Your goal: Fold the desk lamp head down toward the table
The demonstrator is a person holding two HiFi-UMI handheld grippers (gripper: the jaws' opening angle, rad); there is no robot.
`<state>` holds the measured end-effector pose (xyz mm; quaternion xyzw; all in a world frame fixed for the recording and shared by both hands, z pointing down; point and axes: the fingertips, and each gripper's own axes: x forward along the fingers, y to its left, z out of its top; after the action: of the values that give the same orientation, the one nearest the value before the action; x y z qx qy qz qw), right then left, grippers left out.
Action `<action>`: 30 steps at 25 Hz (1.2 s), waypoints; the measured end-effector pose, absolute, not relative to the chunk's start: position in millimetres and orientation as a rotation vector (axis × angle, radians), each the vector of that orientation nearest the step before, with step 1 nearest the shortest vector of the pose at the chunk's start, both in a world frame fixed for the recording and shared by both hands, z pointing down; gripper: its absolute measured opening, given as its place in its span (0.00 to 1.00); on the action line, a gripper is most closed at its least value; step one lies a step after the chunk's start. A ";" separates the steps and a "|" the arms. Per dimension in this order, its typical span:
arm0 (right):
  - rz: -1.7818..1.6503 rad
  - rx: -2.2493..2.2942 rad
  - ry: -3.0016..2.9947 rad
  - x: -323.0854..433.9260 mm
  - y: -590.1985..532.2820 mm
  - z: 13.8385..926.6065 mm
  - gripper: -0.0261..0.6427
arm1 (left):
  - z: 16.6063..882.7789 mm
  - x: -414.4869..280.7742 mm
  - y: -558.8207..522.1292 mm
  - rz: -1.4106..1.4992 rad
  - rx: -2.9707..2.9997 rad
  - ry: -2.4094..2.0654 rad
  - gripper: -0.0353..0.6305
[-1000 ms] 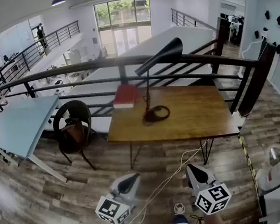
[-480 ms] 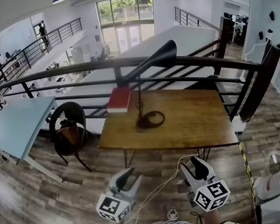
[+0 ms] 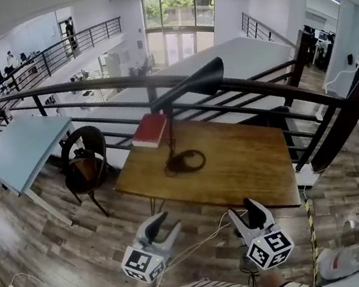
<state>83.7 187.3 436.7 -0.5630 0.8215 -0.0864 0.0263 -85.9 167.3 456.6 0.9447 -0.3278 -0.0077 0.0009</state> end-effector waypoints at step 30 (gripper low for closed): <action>-0.274 -1.722 2.525 116.6 -22.1 436.9 0.39 | 469.4 -56.8 -49.6 0.040 2.921 -1.043 0.35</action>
<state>116.6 -22.1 436.9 -0.5609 0.8222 -0.0892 0.0366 -56.8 -49.6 469.4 0.9415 -0.3363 0.0130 0.0197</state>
